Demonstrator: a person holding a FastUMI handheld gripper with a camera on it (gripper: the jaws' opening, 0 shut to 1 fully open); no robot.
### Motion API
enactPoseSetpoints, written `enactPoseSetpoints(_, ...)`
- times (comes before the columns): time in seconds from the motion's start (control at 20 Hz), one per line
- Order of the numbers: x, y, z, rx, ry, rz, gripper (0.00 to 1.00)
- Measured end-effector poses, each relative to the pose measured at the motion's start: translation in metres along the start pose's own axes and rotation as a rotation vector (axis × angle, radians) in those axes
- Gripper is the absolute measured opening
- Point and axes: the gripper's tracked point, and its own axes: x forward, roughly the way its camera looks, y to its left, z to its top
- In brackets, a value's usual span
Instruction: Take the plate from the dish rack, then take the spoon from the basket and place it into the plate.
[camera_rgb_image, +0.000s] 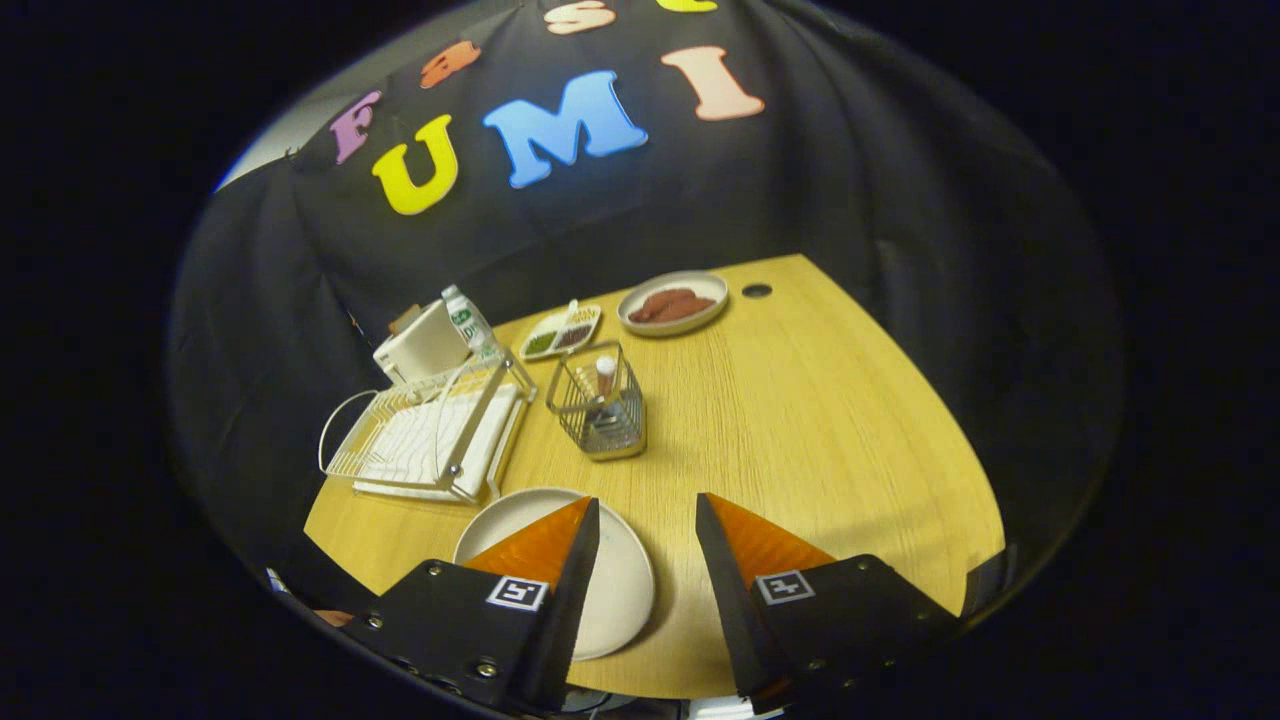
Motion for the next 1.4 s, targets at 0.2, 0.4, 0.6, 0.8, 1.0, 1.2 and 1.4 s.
enactPoseSetpoints(0.2,-0.001,0.012,0.054,-0.072,-0.195,0.03,0.61)
enactPoseSetpoints(0.4,0.008,0.016,0.086,-0.213,-0.356,0.015,0.61)
enactPoseSetpoints(0.6,0.024,0.028,0.09,-0.256,-0.43,0.025,0.61)
enactPoseSetpoints(0.8,0.044,0.032,0.083,-0.262,-0.496,0.031,0.61)
enactPoseSetpoints(1.0,0.075,0.028,0.064,-0.245,-0.495,0.027,0.61)
enactPoseSetpoints(1.2,0.106,0.021,0.061,-0.24,-0.499,0.018,0.61)
enactPoseSetpoints(1.4,0.134,0.025,0.05,-0.222,-0.46,0.033,0.61)
